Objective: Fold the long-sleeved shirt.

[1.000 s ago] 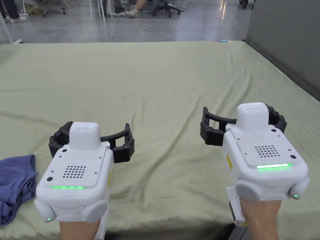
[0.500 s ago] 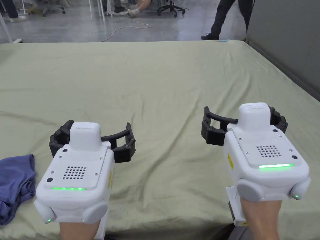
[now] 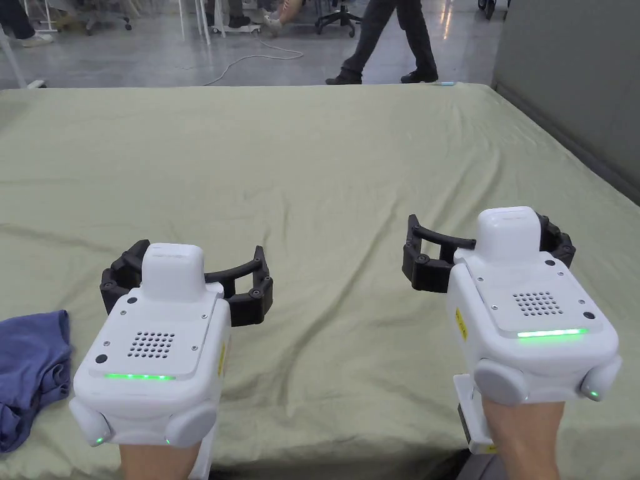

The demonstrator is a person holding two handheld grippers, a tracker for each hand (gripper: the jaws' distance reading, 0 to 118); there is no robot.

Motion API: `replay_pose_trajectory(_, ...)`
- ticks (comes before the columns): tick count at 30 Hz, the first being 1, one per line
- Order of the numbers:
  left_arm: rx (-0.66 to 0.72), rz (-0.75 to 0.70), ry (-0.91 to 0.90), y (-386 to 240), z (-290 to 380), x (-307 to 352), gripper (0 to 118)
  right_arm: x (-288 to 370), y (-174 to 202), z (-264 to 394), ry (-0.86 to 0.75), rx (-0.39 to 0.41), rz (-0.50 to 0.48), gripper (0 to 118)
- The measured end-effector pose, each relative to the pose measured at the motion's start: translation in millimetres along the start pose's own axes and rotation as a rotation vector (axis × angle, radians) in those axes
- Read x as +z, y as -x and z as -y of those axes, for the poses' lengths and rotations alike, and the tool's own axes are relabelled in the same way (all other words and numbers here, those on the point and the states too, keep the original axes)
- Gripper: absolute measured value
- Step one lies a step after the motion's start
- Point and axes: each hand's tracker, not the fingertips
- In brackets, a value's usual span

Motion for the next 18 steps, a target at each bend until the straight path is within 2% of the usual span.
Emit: replay_pose_trajectory(18,-0.001,-0.006,-0.003,3.5,0.4,3.7,118,3.3,-2.1,-0.2,-0.002,-0.017,0.012,117)
